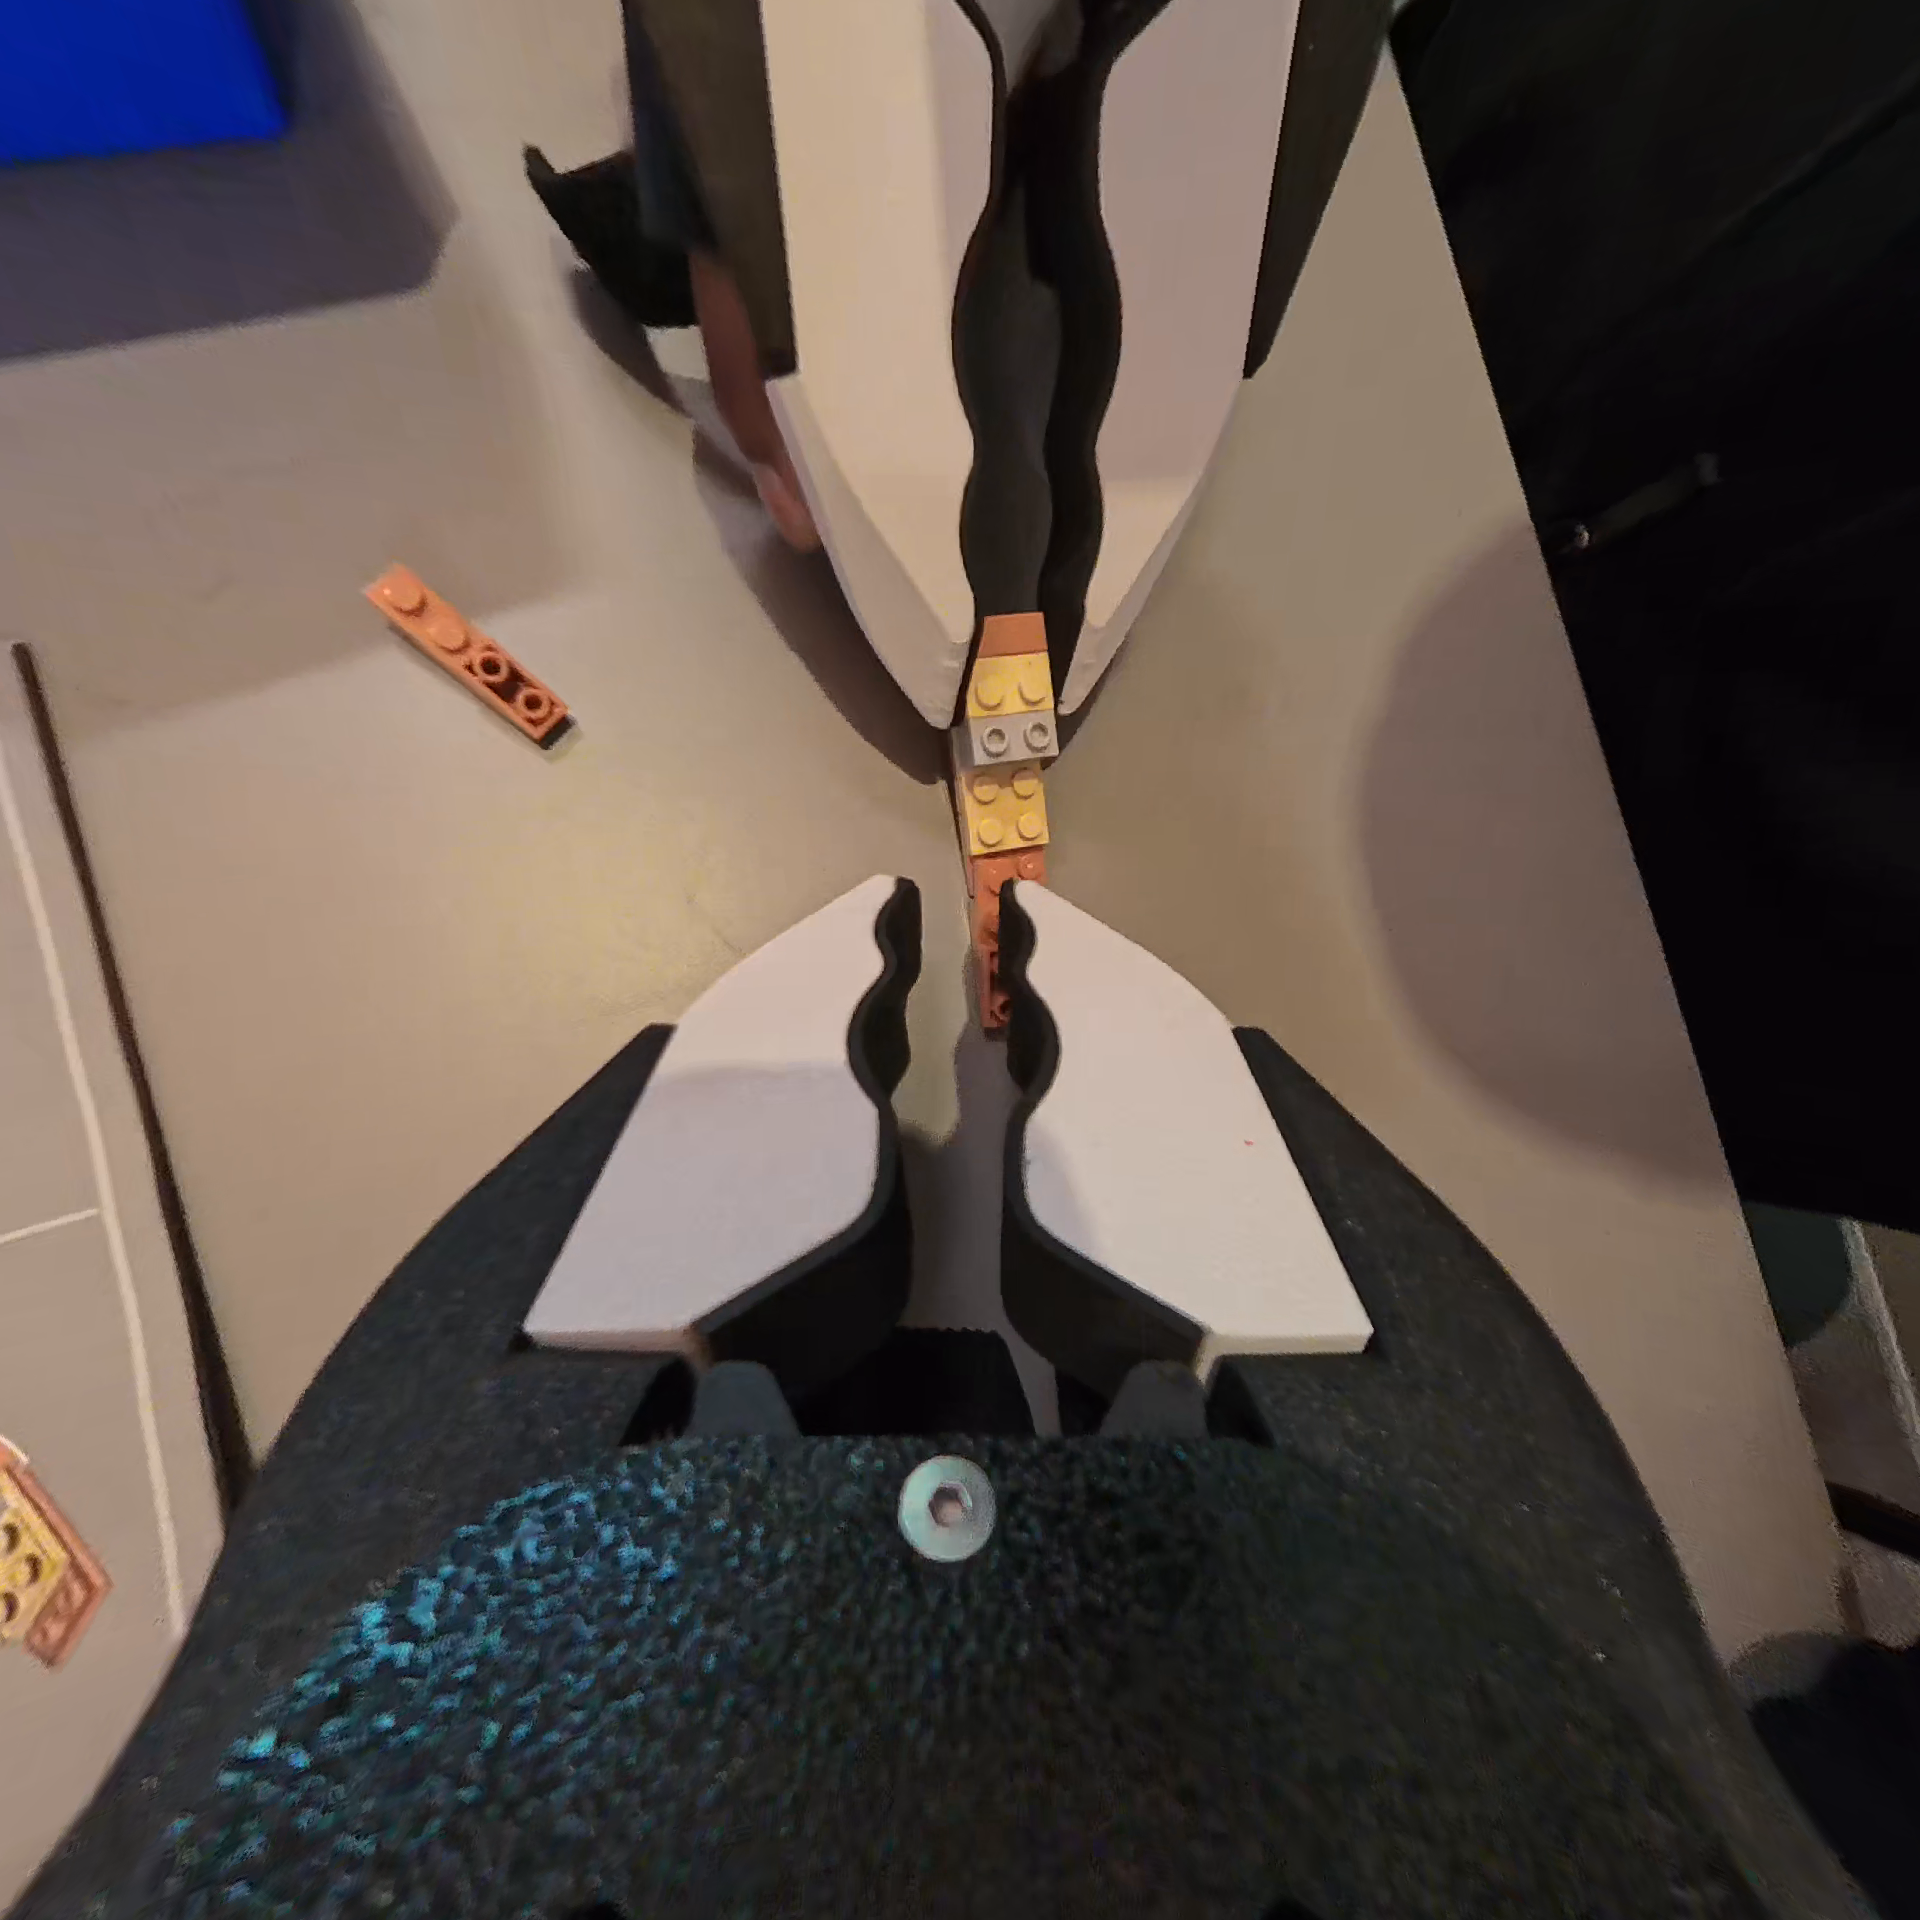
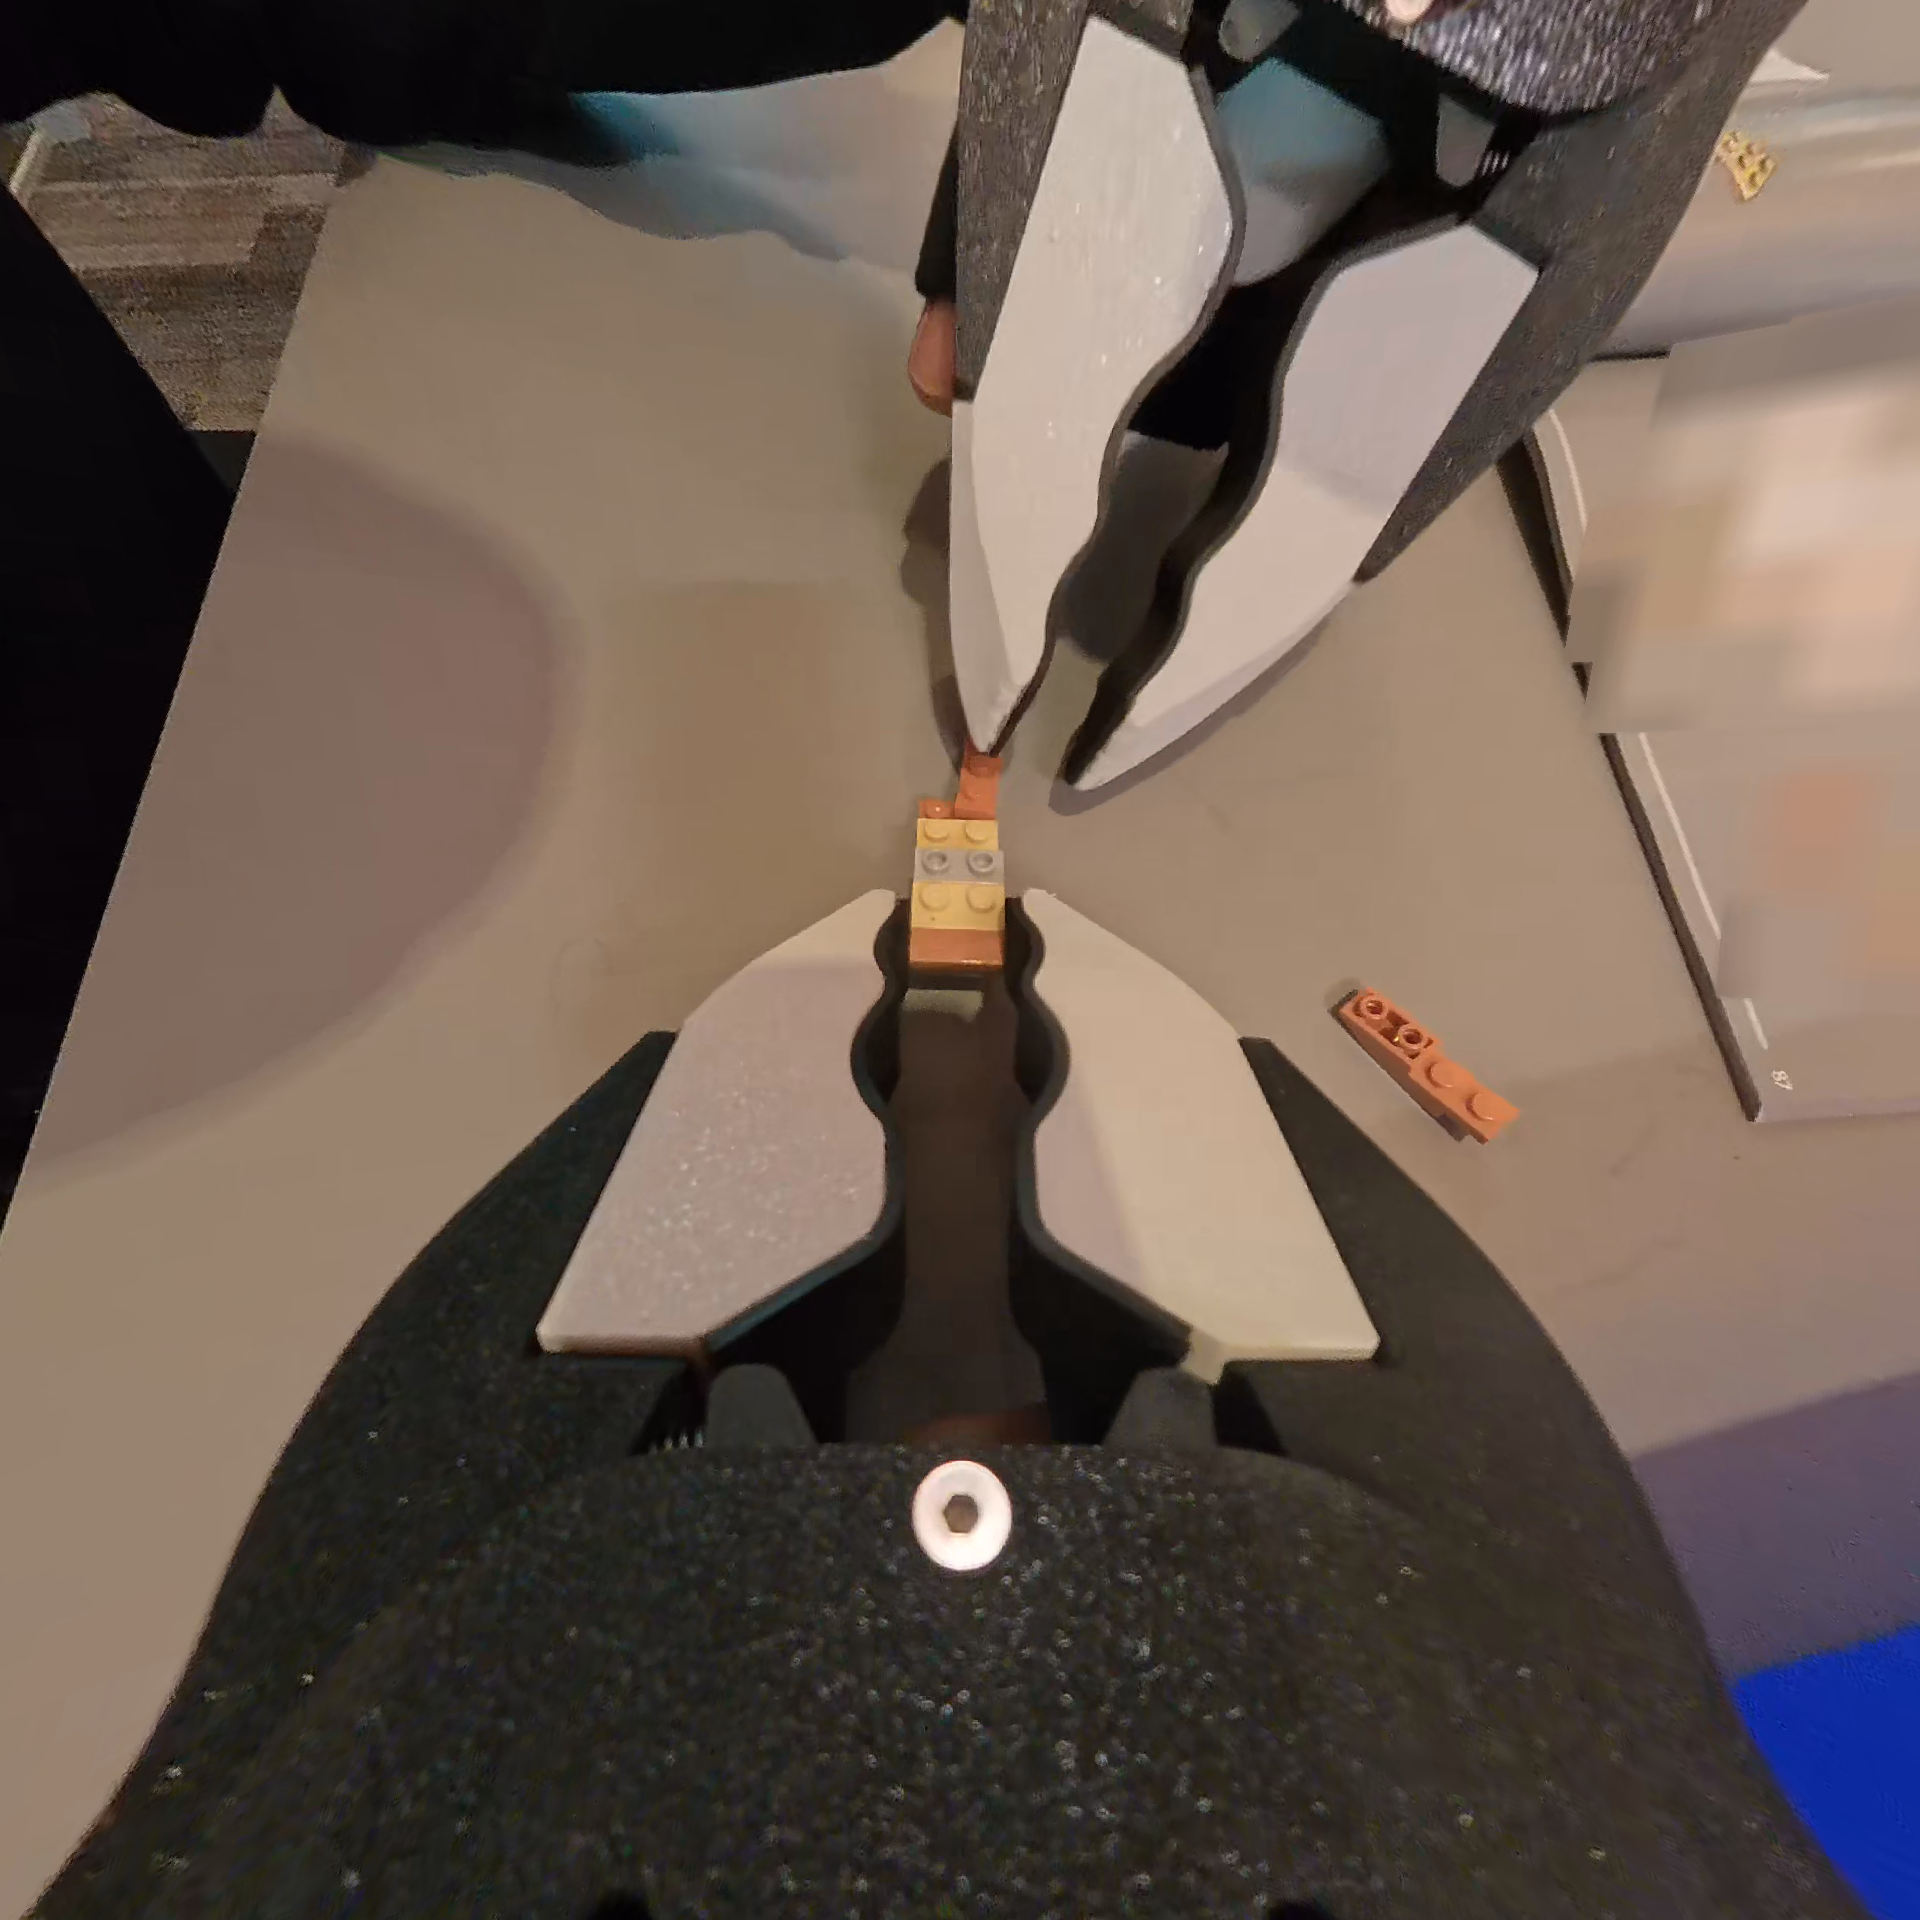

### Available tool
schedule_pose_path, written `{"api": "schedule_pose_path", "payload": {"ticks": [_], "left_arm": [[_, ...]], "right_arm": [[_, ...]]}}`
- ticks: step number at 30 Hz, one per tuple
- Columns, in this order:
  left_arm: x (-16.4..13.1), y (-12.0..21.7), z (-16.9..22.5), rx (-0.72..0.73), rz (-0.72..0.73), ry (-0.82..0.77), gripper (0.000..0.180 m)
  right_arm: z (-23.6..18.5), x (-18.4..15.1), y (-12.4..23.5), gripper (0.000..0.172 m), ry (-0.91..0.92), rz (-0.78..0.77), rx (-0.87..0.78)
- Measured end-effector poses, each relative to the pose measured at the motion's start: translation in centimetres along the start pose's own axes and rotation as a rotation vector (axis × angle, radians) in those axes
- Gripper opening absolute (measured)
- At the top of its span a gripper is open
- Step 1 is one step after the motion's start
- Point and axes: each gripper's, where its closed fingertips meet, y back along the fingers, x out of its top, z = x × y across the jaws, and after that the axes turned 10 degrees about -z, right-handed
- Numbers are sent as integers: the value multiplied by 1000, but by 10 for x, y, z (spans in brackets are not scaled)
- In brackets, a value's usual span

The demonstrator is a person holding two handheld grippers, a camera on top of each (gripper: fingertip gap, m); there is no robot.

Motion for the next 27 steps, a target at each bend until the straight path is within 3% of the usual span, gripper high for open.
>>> {"api": "schedule_pose_path", "payload": {"ticks": [10, 27], "left_arm": [[-6, -8, 7, -94, -50, -25, 12], [-1, -15, 11, -122, -28, -34, 8]], "right_arm": [[-2, 1, -2, 17, 47, -4, -32], [-6, 11, 1, 17, 127, 60, -87]]}}
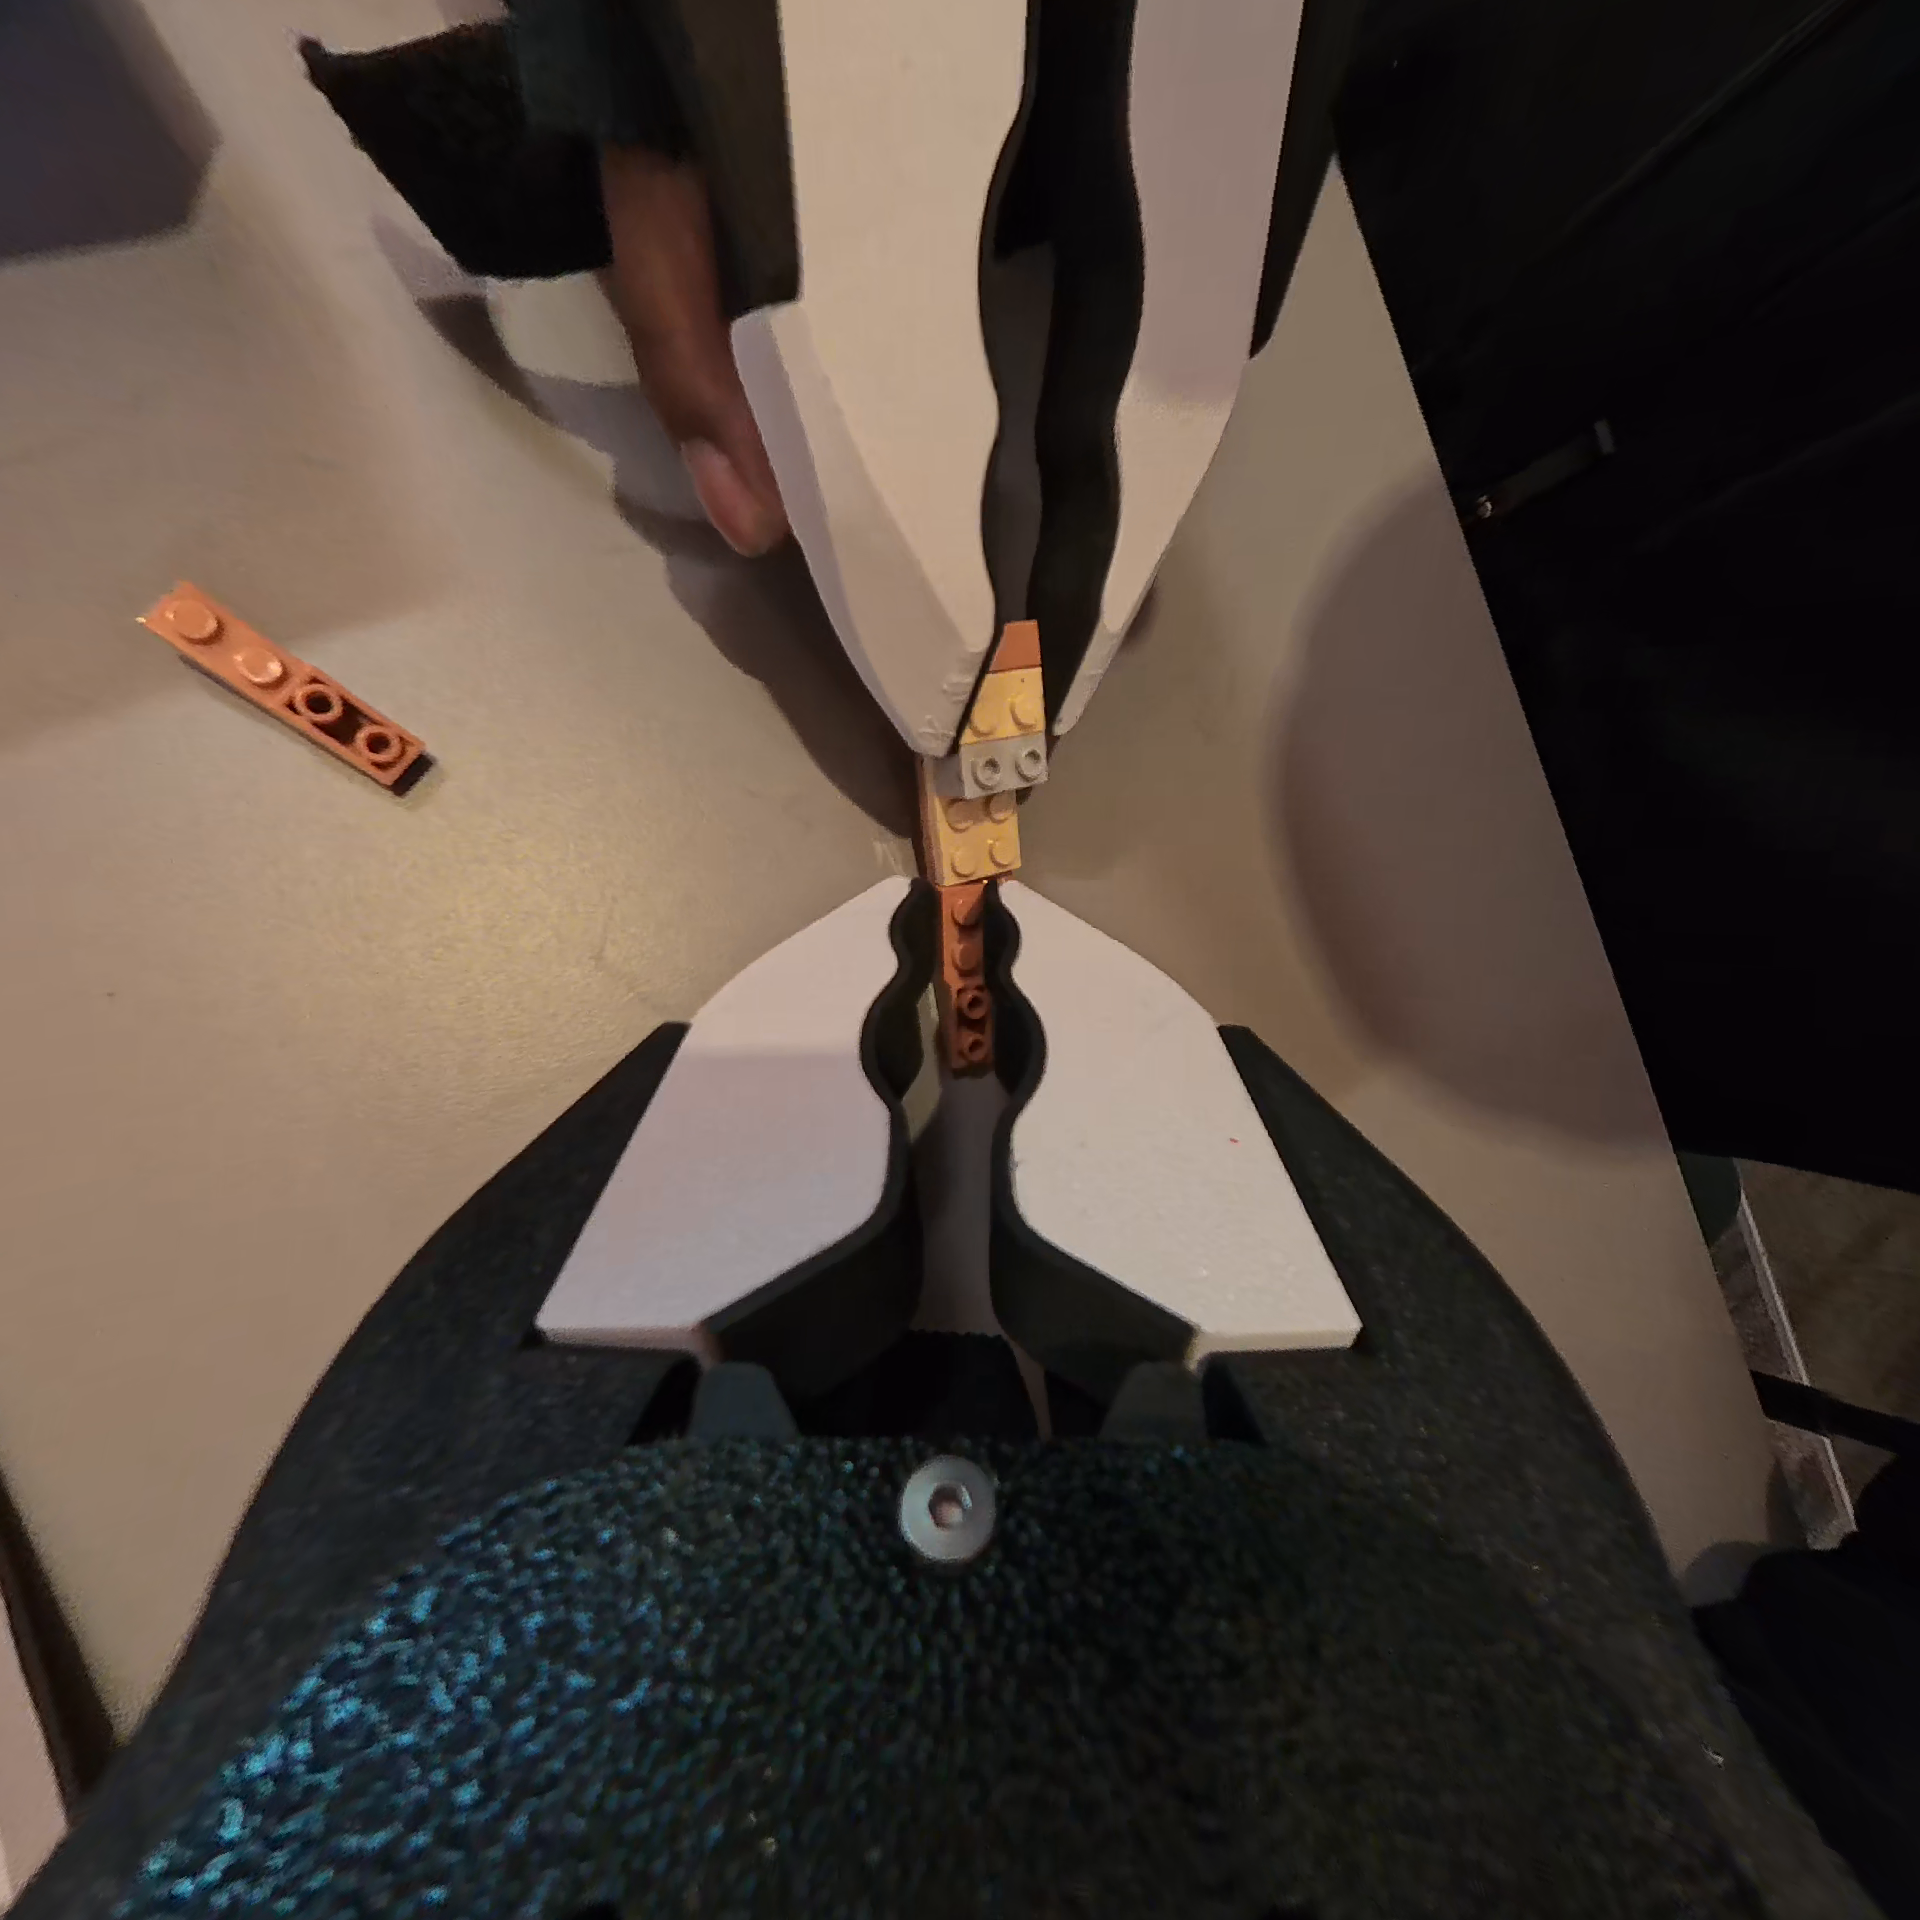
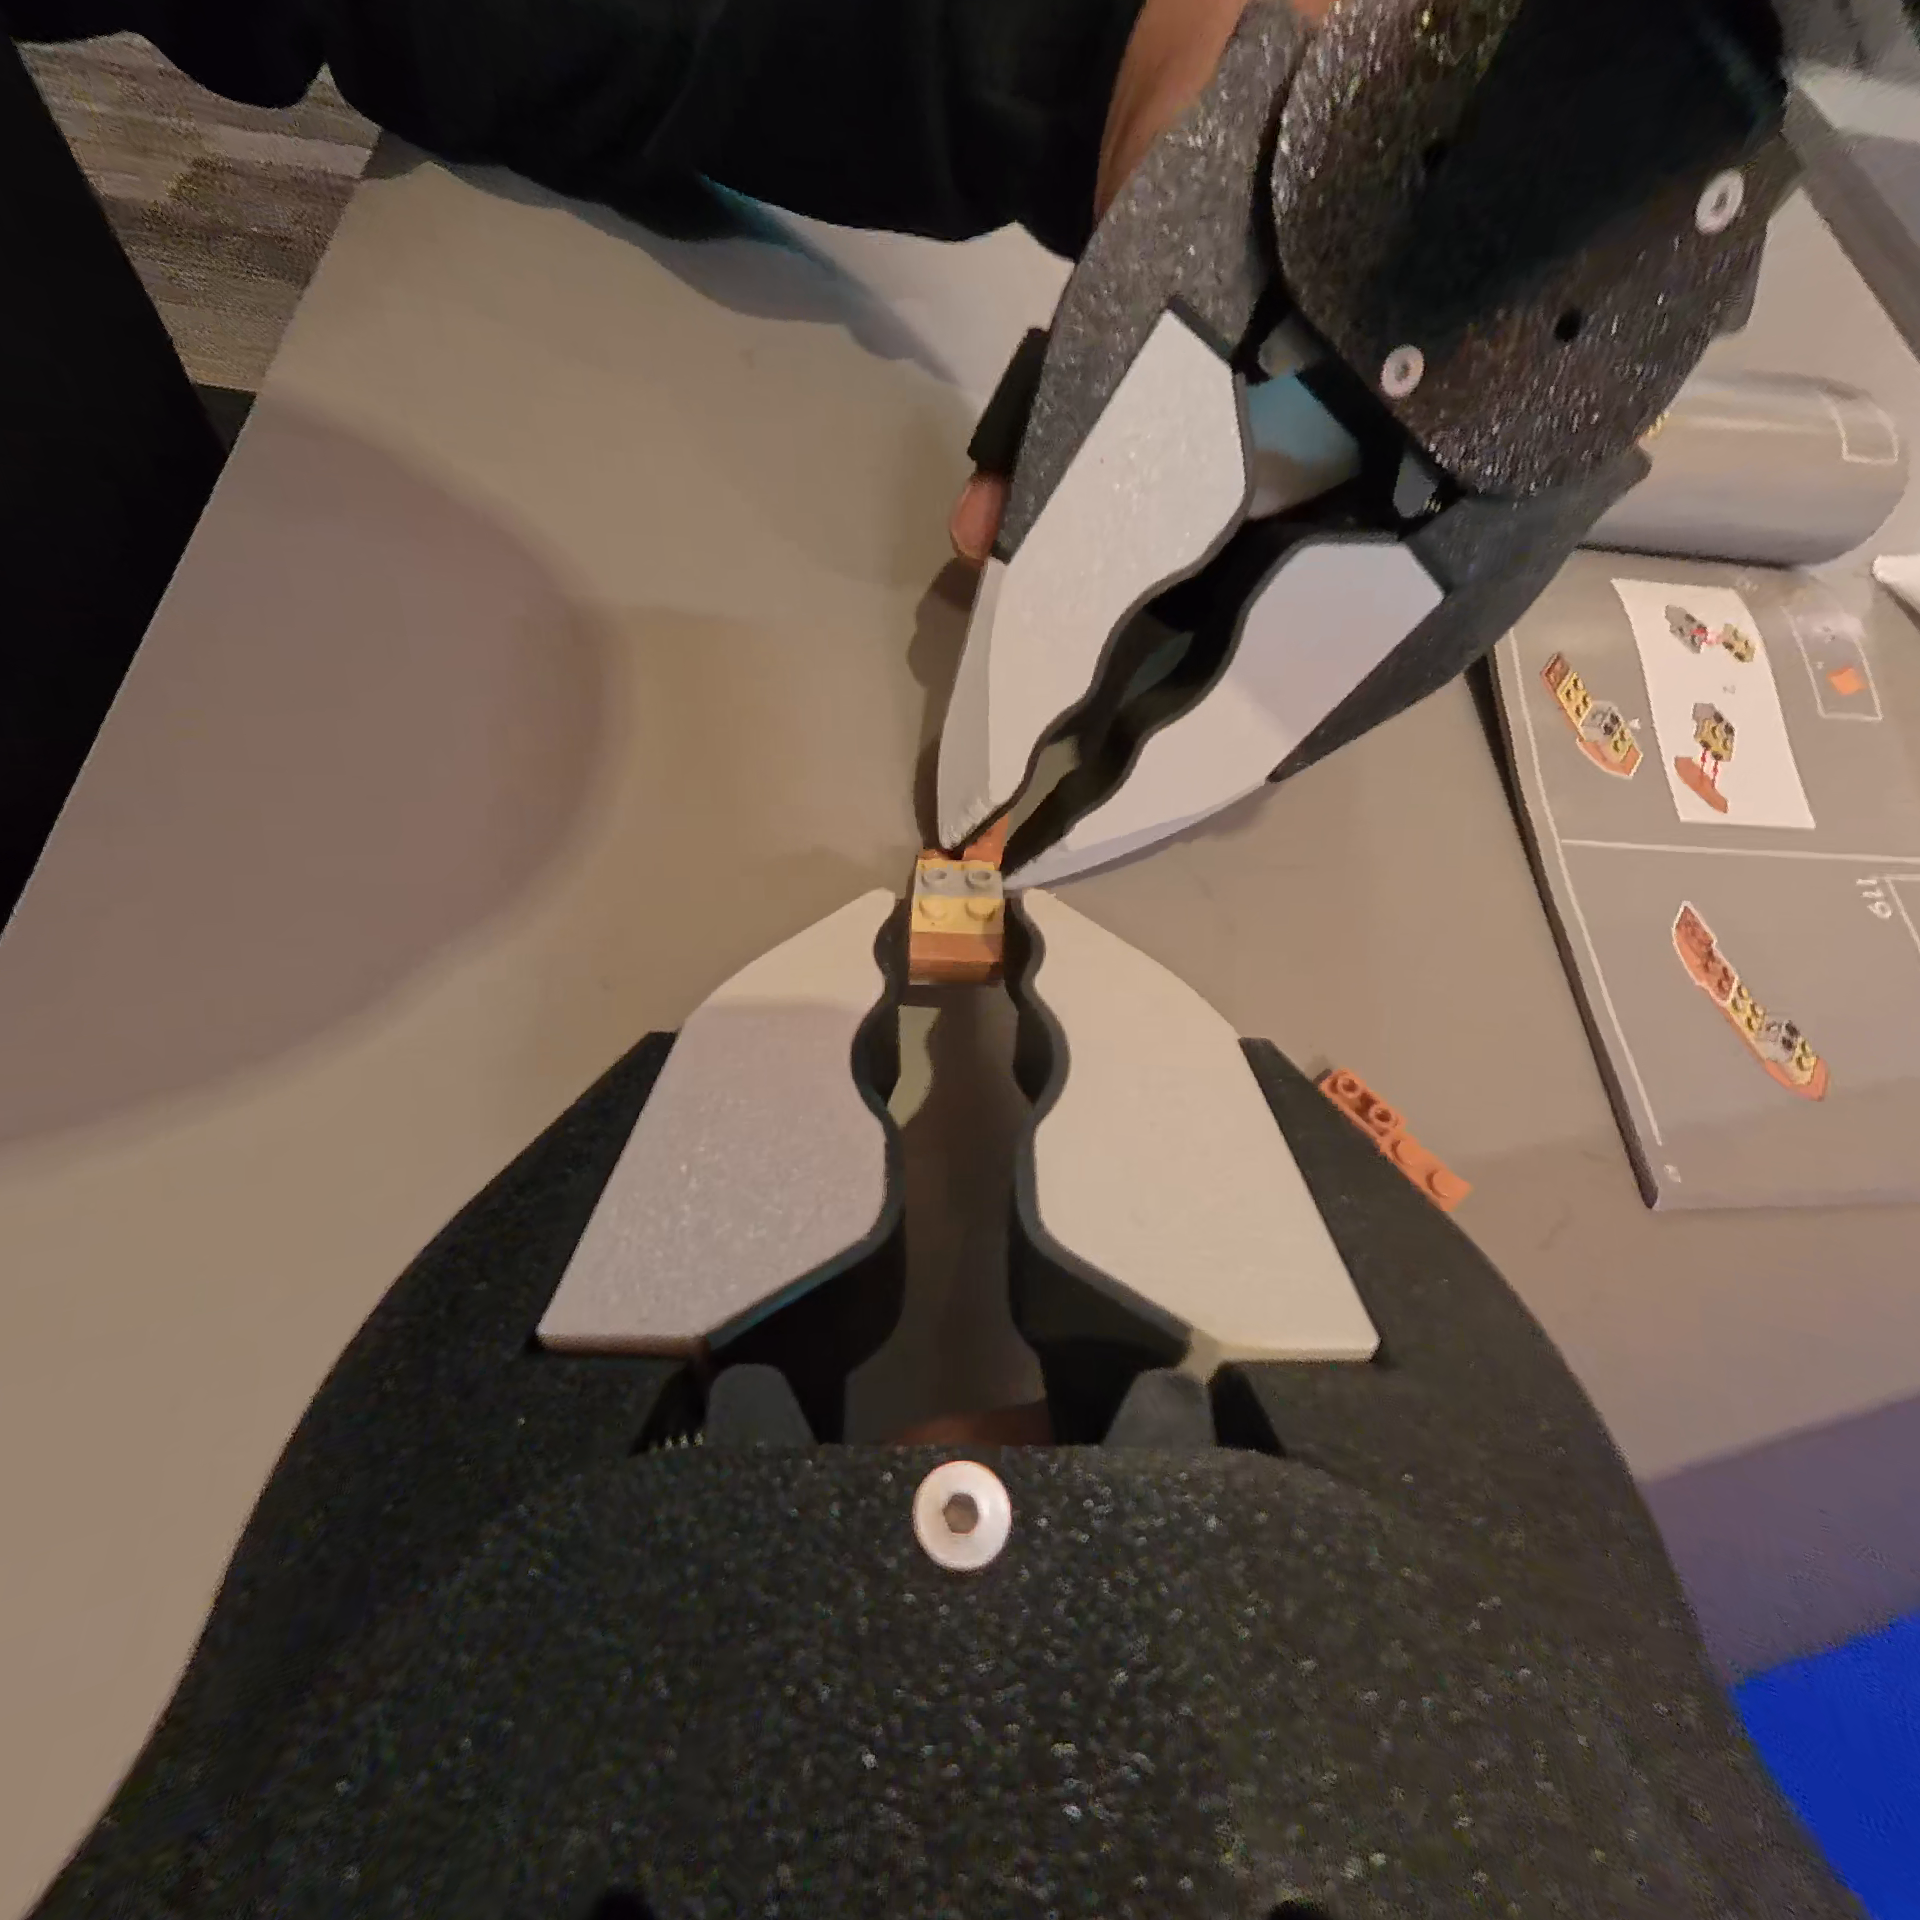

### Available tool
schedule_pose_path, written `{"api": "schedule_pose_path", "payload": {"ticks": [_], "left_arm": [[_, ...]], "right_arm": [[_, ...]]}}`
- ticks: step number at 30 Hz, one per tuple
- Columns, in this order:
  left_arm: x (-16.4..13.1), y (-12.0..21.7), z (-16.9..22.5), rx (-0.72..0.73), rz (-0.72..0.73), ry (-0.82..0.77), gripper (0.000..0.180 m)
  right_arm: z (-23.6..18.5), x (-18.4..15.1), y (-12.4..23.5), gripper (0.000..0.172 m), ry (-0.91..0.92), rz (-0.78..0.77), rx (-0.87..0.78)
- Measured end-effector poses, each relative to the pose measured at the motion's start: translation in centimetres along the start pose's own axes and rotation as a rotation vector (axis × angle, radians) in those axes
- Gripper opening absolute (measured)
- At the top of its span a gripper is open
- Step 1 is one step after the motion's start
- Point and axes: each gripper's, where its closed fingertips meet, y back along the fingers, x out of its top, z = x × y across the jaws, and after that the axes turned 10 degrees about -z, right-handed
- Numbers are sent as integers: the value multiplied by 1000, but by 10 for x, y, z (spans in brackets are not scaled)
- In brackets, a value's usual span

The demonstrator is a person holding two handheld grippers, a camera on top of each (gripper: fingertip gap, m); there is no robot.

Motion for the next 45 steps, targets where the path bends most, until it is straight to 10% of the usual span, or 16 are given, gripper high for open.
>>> {"api": "schedule_pose_path", "payload": {"ticks": [21, 45], "left_arm": [[2, -4, 0, 160, 7, 30, 8], [-4, -3, 9, 152, 80, 74, 12]], "right_arm": [[0, -20, -6, 18, 34, -163, -61], [-10, 3, -6, 17, 535, -47, -341]]}}
